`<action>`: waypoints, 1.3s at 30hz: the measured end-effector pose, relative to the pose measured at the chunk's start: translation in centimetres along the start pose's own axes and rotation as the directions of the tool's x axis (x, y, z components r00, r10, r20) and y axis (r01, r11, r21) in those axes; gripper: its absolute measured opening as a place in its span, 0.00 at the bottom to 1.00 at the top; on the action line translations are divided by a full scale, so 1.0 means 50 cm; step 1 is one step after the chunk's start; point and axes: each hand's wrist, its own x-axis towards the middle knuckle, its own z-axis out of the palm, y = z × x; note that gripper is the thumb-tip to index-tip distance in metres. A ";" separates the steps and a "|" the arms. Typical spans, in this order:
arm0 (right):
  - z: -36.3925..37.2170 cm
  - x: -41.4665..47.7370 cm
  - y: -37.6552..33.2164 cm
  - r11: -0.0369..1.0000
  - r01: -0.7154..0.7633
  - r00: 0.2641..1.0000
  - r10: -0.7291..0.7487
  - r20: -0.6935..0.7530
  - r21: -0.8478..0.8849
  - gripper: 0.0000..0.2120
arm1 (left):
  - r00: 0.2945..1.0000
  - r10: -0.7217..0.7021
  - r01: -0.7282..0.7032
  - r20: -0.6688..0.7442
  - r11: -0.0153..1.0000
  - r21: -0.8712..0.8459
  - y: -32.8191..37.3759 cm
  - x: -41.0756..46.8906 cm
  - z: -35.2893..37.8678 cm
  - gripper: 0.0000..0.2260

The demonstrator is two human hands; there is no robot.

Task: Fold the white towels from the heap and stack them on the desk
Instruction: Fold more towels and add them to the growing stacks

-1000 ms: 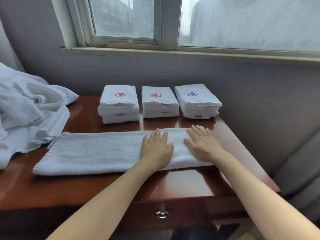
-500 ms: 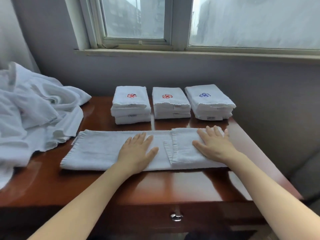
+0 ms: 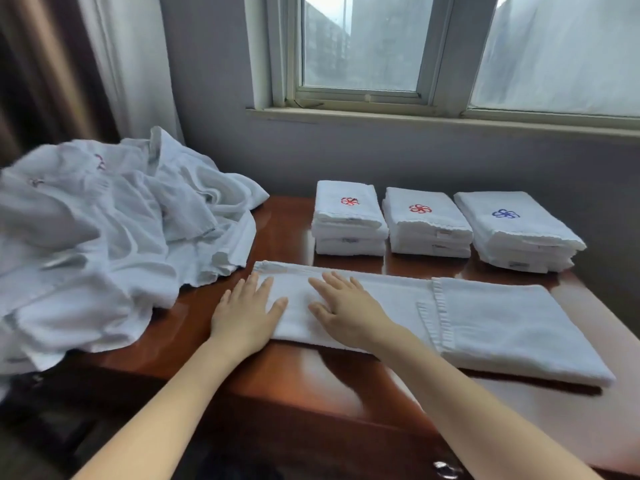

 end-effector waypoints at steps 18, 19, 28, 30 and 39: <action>0.049 0.009 0.008 1.000 -0.016 0.999 0.015 -0.047 -0.008 0.27 | 0.992 -0.121 0.084 -0.037 0.850 -0.520 -0.041 0.004 -0.065 0.09; 0.047 0.008 0.008 0.999 -0.017 0.997 0.020 -0.070 0.049 0.25 | 0.993 -0.117 0.076 -0.030 0.802 -0.593 -0.037 0.005 -0.069 0.08; -0.087 -0.012 0.022 0.305 -0.177 0.980 0.142 0.139 0.936 0.19 | 0.978 0.037 -0.204 -0.204 0.354 -0.913 0.107 -0.007 -0.138 0.27; -0.128 -0.025 0.046 0.201 -0.126 0.990 0.082 0.112 0.971 0.25 | 0.966 0.144 -0.252 -0.214 0.349 -0.903 0.162 -0.011 -0.148 0.28; -0.284 -0.160 0.223 0.139 -0.124 0.991 0.059 0.117 0.982 0.24 | 0.870 0.475 -0.298 -0.134 0.290 -0.909 0.402 -0.014 -0.137 0.47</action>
